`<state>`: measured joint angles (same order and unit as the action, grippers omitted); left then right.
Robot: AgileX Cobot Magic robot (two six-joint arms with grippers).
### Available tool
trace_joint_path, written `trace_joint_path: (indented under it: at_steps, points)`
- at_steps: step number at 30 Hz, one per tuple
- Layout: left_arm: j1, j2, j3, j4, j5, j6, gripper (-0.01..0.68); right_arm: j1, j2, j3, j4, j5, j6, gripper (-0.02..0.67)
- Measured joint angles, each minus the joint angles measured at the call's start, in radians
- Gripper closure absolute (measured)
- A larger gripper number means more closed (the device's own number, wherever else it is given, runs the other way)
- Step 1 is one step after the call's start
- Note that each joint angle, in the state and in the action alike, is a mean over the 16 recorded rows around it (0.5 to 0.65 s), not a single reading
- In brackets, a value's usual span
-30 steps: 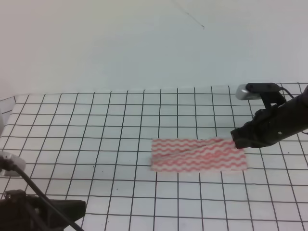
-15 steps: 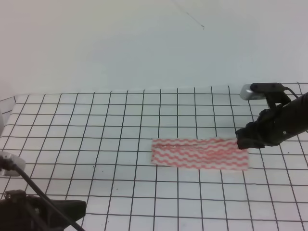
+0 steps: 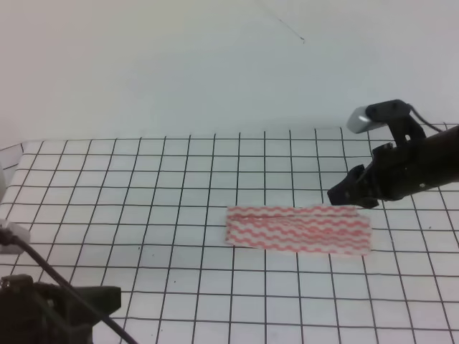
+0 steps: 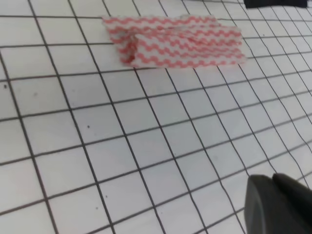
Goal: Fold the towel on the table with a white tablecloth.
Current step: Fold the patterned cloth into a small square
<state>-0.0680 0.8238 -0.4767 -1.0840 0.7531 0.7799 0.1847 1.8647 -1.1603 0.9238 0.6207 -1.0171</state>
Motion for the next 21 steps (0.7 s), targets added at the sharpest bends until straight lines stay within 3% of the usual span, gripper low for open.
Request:
trace_joint_path:
  at_steps: [7, 21]
  points:
    - [0.0, 0.067, -0.015, -0.057, -0.076, 0.031, 0.674, 0.028, -0.008, -0.001, 0.035, 0.099, -0.14, 0.449]
    - [-0.001, 0.439, -0.224, -0.153, -0.078, 0.237, 0.675, 0.085, 0.032, -0.073, -0.214, 0.059, -0.059, 0.633]
